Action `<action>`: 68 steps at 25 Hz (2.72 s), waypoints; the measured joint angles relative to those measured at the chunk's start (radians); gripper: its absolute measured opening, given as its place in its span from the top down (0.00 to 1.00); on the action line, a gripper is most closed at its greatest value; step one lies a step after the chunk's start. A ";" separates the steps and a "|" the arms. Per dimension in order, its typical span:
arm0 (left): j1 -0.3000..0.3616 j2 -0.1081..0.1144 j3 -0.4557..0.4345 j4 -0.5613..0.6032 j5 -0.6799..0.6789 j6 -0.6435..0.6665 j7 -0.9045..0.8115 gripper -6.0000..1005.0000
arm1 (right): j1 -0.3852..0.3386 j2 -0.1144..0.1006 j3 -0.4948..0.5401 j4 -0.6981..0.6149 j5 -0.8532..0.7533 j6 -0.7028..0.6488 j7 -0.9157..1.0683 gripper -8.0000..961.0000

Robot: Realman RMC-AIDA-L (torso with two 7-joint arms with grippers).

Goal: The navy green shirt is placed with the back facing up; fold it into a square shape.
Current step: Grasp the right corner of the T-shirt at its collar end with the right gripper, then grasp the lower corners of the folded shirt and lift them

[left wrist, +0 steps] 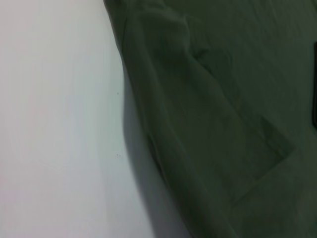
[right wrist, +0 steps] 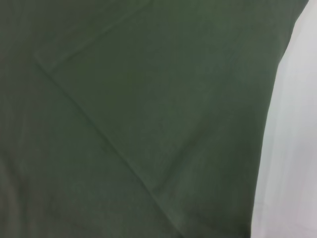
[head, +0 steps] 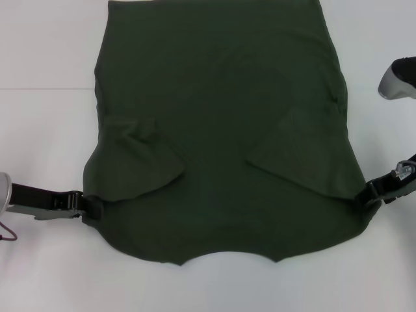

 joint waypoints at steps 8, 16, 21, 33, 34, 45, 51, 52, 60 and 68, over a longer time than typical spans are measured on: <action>0.001 0.000 0.000 -0.002 0.000 -0.001 0.010 0.95 | 0.004 0.005 -0.009 0.000 -0.008 0.006 0.000 0.53; -0.002 -0.001 0.000 0.000 0.000 -0.001 0.010 0.95 | 0.012 0.005 -0.013 0.008 -0.008 0.005 0.000 0.87; -0.002 -0.001 0.000 0.001 0.000 -0.001 0.010 0.96 | 0.012 0.002 -0.024 0.008 -0.008 -0.006 -0.001 0.92; 0.002 0.021 0.002 0.001 0.001 0.076 0.009 0.96 | -0.001 -0.019 -0.024 -0.025 -0.008 -0.148 -0.115 0.97; 0.004 0.027 0.001 0.001 0.003 0.092 0.008 0.96 | -0.007 -0.020 -0.024 -0.034 -0.008 -0.167 -0.129 0.97; 0.031 0.058 0.000 0.005 0.009 0.285 0.009 0.95 | -0.070 -0.036 -0.014 -0.110 -0.008 -0.353 -0.291 0.97; 0.033 0.061 -0.002 0.004 0.009 0.382 0.022 0.95 | -0.088 -0.037 -0.009 -0.116 -0.003 -0.425 -0.365 0.97; 0.033 0.061 -0.001 0.002 0.009 0.395 0.022 0.95 | -0.089 -0.038 -0.007 -0.116 -0.003 -0.437 -0.375 0.97; 0.034 0.057 0.021 -0.005 0.029 0.498 0.024 0.96 | -0.093 -0.038 -0.008 -0.115 -0.008 -0.522 -0.460 0.97; 0.039 0.049 0.047 -0.006 0.079 0.582 0.039 0.95 | -0.096 -0.026 -0.028 -0.117 -0.008 -0.576 -0.511 0.97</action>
